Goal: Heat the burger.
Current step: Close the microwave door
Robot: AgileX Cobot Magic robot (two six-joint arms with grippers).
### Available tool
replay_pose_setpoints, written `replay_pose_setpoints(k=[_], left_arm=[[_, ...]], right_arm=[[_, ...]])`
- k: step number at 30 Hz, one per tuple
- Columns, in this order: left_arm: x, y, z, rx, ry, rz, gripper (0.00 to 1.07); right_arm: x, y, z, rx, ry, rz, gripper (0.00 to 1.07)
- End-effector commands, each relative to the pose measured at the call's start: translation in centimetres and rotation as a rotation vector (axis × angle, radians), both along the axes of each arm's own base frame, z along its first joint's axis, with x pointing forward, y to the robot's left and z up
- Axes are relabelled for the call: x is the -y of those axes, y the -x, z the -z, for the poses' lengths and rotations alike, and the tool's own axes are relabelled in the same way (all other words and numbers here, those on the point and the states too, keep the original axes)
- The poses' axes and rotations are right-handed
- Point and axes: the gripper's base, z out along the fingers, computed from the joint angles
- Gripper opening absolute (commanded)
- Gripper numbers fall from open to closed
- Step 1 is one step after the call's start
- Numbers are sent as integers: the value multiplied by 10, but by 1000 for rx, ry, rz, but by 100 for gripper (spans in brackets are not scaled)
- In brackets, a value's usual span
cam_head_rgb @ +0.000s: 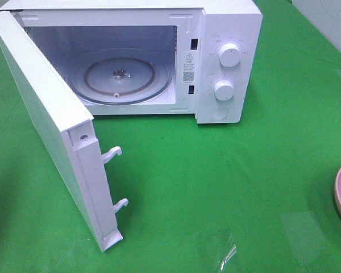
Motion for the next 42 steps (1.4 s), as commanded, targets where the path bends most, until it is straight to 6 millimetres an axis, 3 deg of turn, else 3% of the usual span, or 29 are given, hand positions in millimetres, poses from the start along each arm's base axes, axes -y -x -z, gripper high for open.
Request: replay_pose_setpoints(k=[1,2,4,13,15,20,22,34,42], left_arm=[[-2,-7,19,96,-16,-27,0],[-2,-7,19,96,-16,-27,0],[-2,-13,38,109,-24,-24,0],[12,-31,61,30,-72,118,0],[17,-39,75,-31,-90,171,0],[18,-44,82,-46,-81,181,0],[19,-50,94,-86,-75,189,0],[22,-66,114,-133,-15,215,0],[41,-78,124,-166,-74,354,0]], right_arm=[[0,3,0,32,-14,2,76],[0,3,0,32,-14,2,76],[0,3,0,32,-14,2,76],[0,3,0,32,-14,2,76],[0,3,0,32,-14,2,76],[0,3,0,32,-14,2,76],[0,3,0,32,-14,2,76],[0,3,0,32,-14,2,76],[0,3,0,32,-14,2,76]])
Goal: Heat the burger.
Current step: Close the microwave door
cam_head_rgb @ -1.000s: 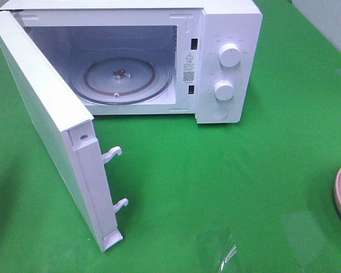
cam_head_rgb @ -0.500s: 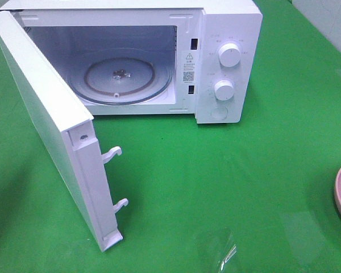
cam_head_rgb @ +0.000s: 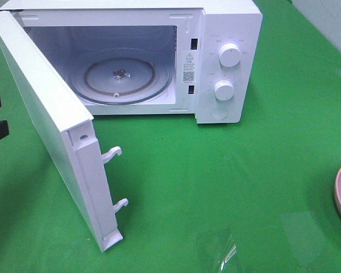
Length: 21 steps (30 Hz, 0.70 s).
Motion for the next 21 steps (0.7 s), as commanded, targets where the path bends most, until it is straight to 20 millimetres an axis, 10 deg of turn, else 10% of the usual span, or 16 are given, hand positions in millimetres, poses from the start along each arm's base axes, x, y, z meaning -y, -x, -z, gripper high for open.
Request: replay_pose_setpoints(k=[1,21], left_arm=[[6,-3,1,7,4,34,0],[50,-27,10,14,25,189,0]], right_arm=[[0,3,0,32,-14,2,76],[0,3,0,32,-13,4,76]])
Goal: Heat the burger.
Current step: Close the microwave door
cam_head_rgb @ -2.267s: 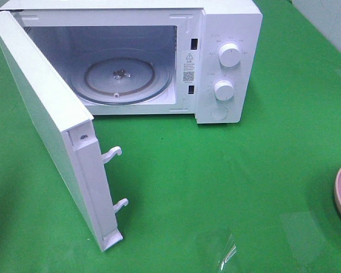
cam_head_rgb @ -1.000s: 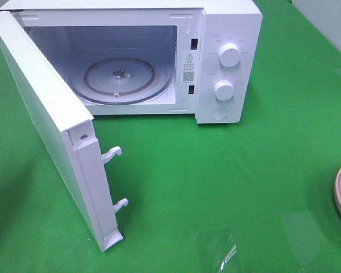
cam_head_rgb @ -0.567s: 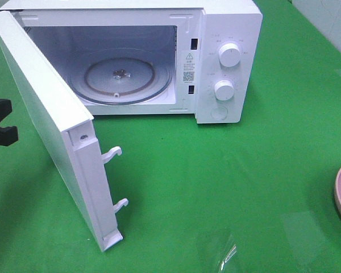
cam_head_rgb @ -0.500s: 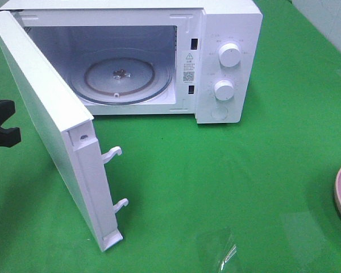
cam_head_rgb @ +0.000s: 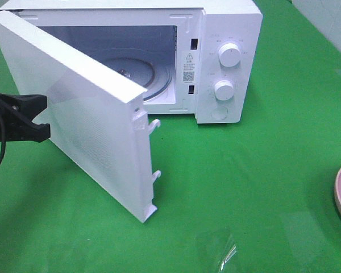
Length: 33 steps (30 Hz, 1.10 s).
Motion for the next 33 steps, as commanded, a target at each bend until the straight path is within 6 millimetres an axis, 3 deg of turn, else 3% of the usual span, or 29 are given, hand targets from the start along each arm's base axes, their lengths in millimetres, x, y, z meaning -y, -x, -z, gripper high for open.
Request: replay_pose_setpoints(k=[1,11,18,24,33], left_arm=[[8,-5,-4,26,20,17,0],[38,-27,-9,39,42,54,0],[47,-36,-12,46,68,37,0],[75,-53,-17,46,61,85,0],[95,-73,-19,48,71,91,0]], right_arm=[[0,3,0,32,-12,4,76],[0,3,0,32,-12,4,76],[0,3,0,32,-13,4,76],[0,3,0,32,-13,4,76],[0,3,0,32,-13,4,76]])
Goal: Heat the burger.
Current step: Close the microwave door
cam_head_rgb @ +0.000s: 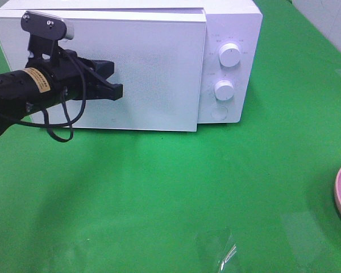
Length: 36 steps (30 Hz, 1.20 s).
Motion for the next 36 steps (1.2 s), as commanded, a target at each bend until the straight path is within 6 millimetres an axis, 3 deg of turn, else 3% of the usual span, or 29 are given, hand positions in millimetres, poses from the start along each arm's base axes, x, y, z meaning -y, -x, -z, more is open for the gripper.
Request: replay_pose_setpoints(k=[1,8,29,34,36], left_arm=[[5,-7,-4,4,19,-14,0],[14,-20,-6,-4,41,-41,0],[65,-53,-7,9,72,-31,0],[68,-52,-9,2,71,-24,0],[76,-41,-7,-55,27,4,0]], right_arm=[[0,3,0,32,-13,4,76],[0,3,0,32,-13,4,76],[0,3,0,32,-13,4,76],[0,3,0,32,-13,4,76],[0,3,0,32,-13,4,76]])
